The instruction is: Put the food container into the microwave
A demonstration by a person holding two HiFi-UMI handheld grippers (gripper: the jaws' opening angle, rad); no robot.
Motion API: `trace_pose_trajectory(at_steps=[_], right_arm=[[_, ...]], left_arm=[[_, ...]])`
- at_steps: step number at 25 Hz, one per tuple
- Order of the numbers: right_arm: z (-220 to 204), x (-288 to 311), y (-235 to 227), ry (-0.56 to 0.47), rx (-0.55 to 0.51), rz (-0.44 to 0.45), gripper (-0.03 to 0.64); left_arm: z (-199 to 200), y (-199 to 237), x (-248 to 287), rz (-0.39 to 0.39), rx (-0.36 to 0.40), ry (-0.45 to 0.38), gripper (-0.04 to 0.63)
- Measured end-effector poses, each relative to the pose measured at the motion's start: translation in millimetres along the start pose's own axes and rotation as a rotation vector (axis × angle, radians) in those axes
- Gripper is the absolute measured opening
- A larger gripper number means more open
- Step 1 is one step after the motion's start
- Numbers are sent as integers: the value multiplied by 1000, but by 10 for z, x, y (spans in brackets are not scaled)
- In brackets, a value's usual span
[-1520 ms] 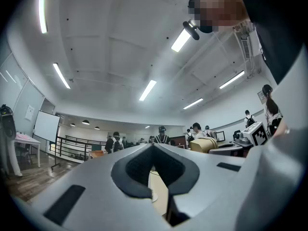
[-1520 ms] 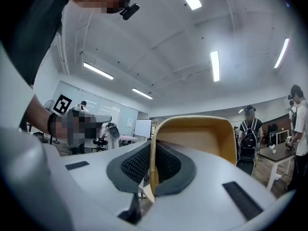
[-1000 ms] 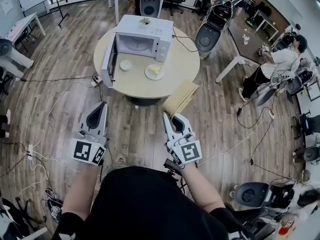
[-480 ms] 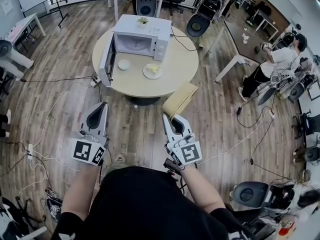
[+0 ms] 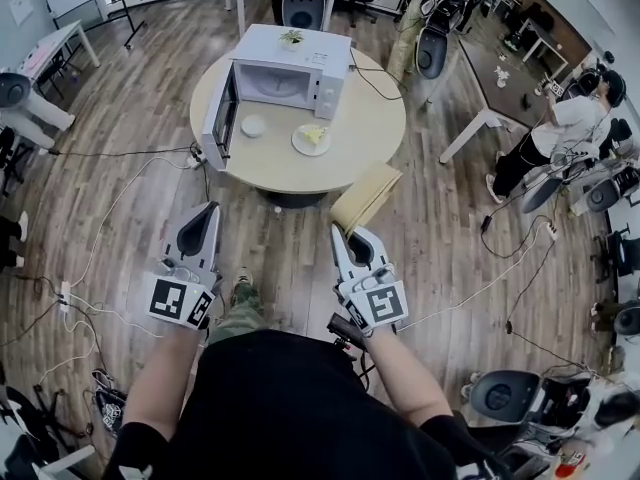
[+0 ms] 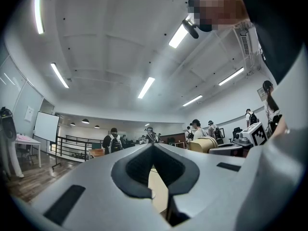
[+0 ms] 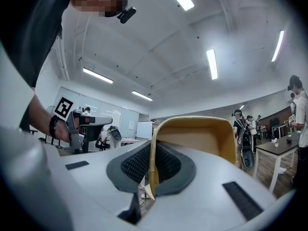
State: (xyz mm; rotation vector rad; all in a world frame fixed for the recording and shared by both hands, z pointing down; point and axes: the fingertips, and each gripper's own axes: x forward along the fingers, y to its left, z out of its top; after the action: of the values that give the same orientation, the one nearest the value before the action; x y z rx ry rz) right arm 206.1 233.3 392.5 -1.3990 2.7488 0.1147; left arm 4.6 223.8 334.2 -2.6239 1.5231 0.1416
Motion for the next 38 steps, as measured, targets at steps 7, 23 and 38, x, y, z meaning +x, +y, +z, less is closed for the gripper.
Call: trace_pose_trajectory(at_steps=[7, 23, 38], right_arm=[[13, 212, -129, 7, -14, -22, 25], [-24, 1252, -456, 26, -34, -57, 25], [-41, 2222, -643, 43, -66, -105, 25]], left_arm=[[-63, 222, 273, -10, -29, -11, 18], [-184, 1072, 1162, -54, -63, -30, 18], [-355, 1902, 1883, -113, -77, -26, 18]])
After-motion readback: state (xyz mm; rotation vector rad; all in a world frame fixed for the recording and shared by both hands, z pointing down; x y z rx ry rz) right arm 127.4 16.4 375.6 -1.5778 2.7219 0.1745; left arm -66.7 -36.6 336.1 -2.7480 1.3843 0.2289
